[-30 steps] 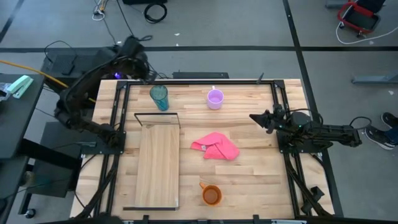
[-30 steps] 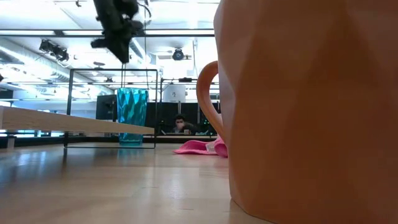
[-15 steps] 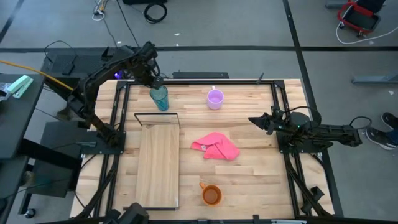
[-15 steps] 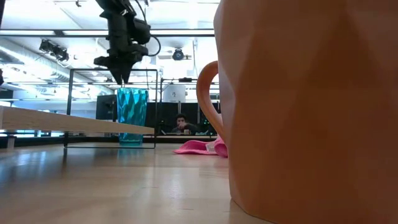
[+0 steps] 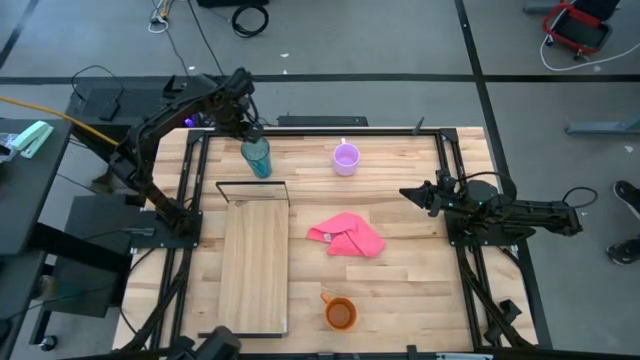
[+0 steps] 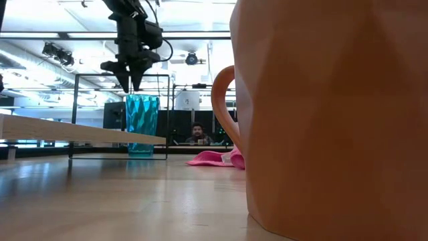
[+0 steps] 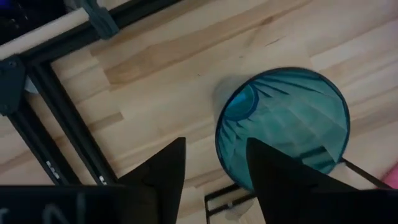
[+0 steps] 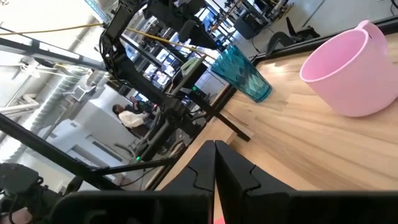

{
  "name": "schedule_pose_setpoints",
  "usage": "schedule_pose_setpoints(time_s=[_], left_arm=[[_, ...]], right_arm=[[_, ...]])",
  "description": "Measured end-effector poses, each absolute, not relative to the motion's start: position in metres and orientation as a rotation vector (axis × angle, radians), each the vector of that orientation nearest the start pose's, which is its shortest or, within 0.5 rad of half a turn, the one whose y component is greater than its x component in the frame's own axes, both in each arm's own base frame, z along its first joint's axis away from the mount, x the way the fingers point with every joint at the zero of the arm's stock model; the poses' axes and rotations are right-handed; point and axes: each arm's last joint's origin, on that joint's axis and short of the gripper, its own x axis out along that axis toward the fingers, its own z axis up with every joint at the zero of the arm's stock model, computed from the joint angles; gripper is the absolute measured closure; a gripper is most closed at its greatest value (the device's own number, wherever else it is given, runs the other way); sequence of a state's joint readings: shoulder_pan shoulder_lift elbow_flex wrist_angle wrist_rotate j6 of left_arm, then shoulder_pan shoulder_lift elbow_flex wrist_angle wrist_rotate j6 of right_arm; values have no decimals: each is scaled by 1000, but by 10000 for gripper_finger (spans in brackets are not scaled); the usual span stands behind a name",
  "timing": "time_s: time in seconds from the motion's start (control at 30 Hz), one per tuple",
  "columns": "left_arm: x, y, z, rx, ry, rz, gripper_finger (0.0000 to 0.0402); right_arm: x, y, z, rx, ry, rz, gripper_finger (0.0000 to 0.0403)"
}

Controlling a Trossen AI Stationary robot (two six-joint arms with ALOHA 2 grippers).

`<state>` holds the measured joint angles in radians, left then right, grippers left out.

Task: Stack small to large cups/mugs on shelf
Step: Put the blue cup on the shelf

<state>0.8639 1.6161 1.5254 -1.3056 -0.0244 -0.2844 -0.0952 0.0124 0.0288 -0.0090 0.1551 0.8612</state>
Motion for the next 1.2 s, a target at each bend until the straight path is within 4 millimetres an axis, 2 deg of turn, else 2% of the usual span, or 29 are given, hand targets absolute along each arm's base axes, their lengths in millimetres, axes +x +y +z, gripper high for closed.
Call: schedule_pose_setpoints(time_s=[0.27, 0.63, 0.8, 1.0, 1.2], left_arm=[[195, 223, 279, -856, 1259, 945, 225], [196, 224, 261, -873, 1234, 966, 230], [196, 224, 261, -874, 1226, 969, 239], [196, 224, 261, -888, 1218, 982, 273], [196, 224, 261, -850, 1237, 948, 337]], right_arm=[[96, -14, 171, 857, -114, -231, 387], [96, -14, 171, 857, -114, -231, 387], [96, -14, 172, 856, -114, -231, 387], [96, -14, 172, 850, -114, -231, 387], [96, -14, 171, 849, -113, -232, 387]])
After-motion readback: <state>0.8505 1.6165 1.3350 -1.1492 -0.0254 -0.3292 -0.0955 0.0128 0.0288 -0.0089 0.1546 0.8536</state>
